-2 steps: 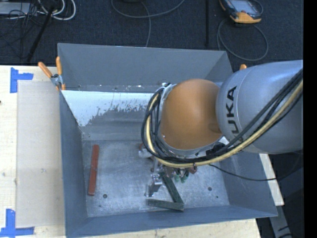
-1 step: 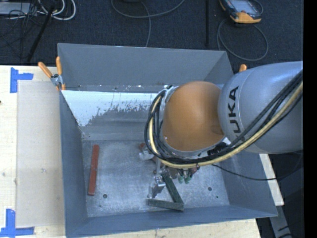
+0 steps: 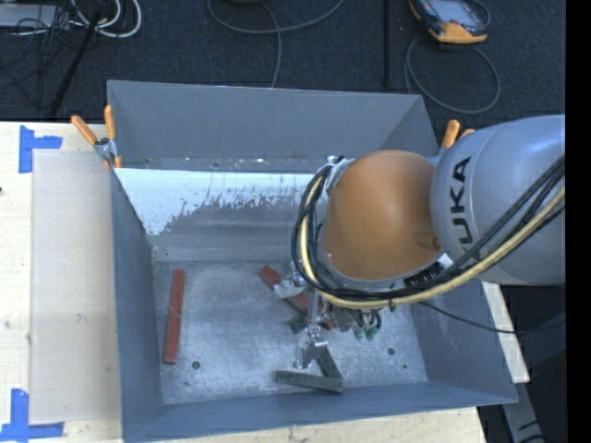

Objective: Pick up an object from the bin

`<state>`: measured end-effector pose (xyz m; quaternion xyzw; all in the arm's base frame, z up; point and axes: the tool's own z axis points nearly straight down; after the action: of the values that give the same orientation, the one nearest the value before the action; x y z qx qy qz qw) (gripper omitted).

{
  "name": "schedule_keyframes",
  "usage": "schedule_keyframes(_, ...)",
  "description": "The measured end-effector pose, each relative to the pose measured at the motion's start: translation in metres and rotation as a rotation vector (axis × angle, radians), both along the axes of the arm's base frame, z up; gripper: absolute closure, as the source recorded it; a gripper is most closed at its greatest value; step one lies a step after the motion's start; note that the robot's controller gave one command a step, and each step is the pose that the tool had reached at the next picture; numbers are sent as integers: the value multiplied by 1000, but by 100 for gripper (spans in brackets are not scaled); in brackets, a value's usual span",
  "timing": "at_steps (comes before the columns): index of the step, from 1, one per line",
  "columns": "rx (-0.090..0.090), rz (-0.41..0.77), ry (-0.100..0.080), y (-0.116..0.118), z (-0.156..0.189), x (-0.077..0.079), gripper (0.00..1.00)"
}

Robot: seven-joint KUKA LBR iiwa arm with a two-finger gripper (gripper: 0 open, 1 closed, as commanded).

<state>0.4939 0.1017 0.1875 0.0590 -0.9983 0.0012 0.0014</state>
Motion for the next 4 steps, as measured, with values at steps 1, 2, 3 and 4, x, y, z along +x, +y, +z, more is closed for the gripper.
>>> schedule_keyframes(1, 4, 89, -9, -12, -47, 10, 0)
schedule_keyframes(2, 5, 43, -1, -45, -92, 9, 0)
schedule_keyframes(3, 9, 86, -25, -51, -102, 13, 0)
schedule_keyframes(4, 3, 209, -4, -110, -98, 42, 100)
